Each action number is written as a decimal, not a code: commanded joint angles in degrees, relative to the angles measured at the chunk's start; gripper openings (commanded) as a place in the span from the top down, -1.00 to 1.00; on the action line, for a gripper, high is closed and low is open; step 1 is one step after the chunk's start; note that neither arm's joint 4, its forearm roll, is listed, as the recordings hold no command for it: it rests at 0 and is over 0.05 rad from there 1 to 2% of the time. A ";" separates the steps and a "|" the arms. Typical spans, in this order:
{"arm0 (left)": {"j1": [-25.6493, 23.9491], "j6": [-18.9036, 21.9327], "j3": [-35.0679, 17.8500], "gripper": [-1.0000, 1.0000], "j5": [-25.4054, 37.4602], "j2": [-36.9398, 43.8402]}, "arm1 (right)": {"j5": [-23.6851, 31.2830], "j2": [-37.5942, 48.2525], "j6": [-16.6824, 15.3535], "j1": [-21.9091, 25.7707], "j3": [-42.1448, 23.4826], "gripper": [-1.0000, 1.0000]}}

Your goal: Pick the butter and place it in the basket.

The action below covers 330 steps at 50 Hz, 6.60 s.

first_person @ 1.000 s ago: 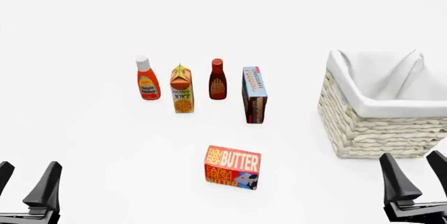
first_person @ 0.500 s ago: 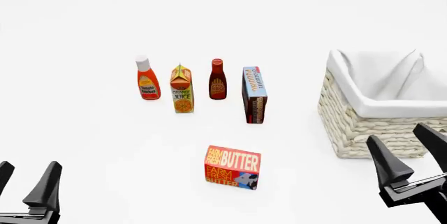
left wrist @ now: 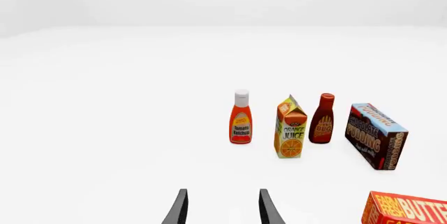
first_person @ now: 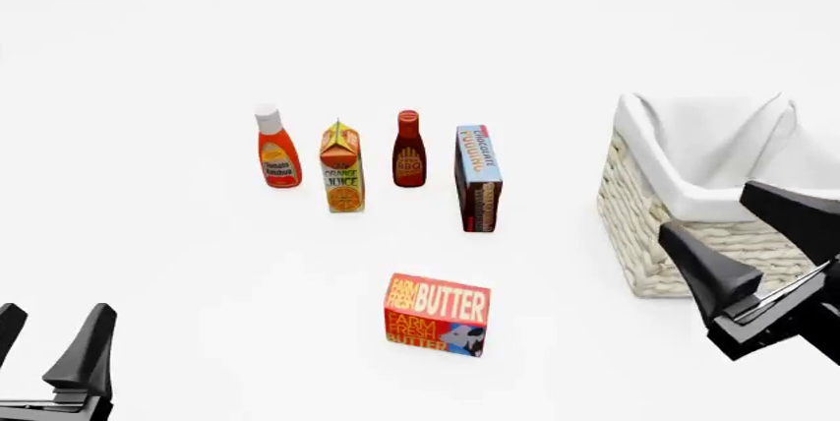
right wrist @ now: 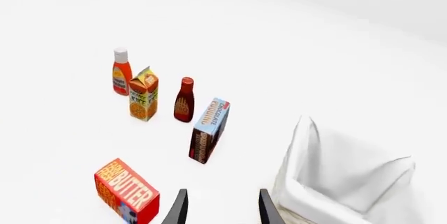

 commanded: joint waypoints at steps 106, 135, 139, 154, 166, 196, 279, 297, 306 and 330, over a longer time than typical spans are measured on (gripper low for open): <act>0.00 0.00 0.00 -1.00 0.00 0.00 | 48.20 60.71 -17.08 16.42 -67.02 -1.00; 0.00 0.00 0.00 -1.00 0.00 0.00 | 45.22 63.66 -15.29 23.48 -64.94 -1.00; 0.00 0.00 0.00 -1.00 0.00 0.00 | 44.34 62.92 -14.11 24.94 -63.33 -1.00; 0.00 0.00 0.00 -1.00 0.00 0.00 | 41.33 63.83 -13.45 25.99 -58.74 -1.00; 0.00 0.00 0.00 -1.00 0.00 0.00 | 39.13 64.33 -14.04 25.89 -56.00 -1.00; 0.00 0.00 0.00 -1.00 0.00 0.00 | 35.45 68.08 -14.84 25.06 -53.76 -1.00; 0.00 0.00 0.00 -1.00 0.00 0.00 | 27.91 70.20 -13.99 27.23 -45.70 -1.00; 0.00 0.00 0.00 -1.00 0.00 0.00 | 26.13 71.73 -14.13 26.10 -44.72 -1.00; 0.00 0.00 0.00 -1.00 0.00 0.00 | 25.70 71.74 -13.87 26.19 -44.13 -1.00; 0.00 0.00 0.00 -1.00 0.00 0.00 | 24.02 73.02 -13.80 25.53 -42.42 -1.00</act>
